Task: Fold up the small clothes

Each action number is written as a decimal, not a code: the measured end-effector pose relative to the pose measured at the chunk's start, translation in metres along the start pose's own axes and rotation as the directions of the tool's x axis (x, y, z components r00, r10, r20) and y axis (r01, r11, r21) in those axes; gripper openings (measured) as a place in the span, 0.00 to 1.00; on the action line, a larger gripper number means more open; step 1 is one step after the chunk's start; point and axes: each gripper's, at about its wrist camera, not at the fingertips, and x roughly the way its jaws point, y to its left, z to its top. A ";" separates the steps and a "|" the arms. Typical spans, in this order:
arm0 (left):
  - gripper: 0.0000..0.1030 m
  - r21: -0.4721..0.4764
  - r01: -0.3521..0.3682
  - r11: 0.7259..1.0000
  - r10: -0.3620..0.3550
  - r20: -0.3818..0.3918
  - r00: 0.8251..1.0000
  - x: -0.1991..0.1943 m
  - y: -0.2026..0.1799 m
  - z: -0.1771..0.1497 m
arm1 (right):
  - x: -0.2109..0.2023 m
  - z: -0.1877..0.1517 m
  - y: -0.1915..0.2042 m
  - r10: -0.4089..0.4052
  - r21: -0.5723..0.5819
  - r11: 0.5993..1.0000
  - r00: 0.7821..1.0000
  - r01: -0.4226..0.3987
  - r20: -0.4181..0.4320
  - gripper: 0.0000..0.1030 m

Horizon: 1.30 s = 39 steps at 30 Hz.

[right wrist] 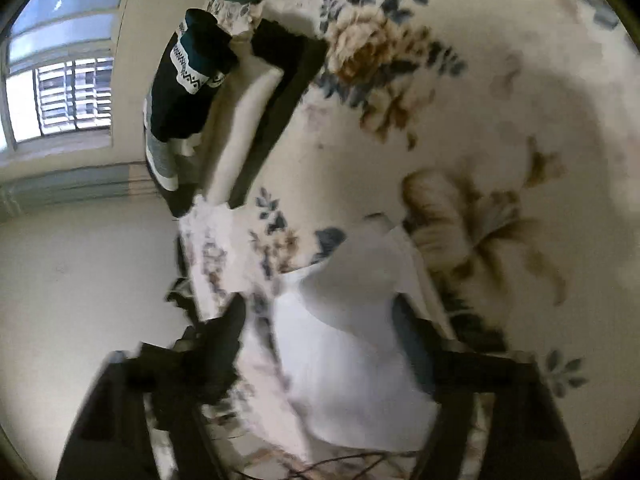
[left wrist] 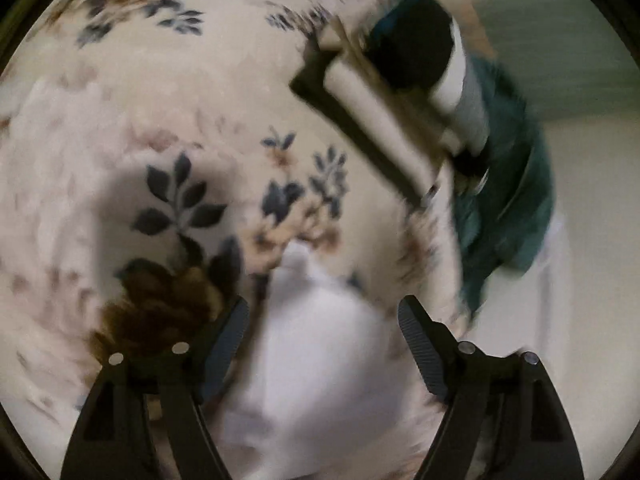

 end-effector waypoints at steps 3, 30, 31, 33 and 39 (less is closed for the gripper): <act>0.74 0.074 -0.060 0.995 0.066 -0.090 0.994 0.032 -0.003 -0.001 | 0.002 -0.006 -0.004 -0.132 -0.069 0.989 0.991 0.131 -0.003 0.77; 0.76 -0.022 0.077 0.997 -0.079 -0.174 0.981 0.048 0.026 0.004 | 0.030 0.021 -0.027 -0.231 -0.134 0.967 0.968 0.217 -0.097 0.43; 0.76 -0.021 0.083 0.996 -0.085 -0.192 0.978 0.049 0.028 -0.007 | 0.028 0.013 -0.034 -0.217 -0.134 0.971 0.968 0.199 -0.130 0.66; 0.76 -0.020 0.099 0.995 -0.101 -0.246 0.964 0.059 0.032 -0.024 | 0.032 -0.002 -0.046 -0.175 -0.129 0.980 0.967 0.153 -0.187 0.75; 0.76 0.026 0.078 0.997 -0.066 -0.324 0.944 0.099 0.024 -0.063 | 0.069 -0.036 -0.095 -0.036 -0.034 0.999 0.928 0.026 -0.370 0.75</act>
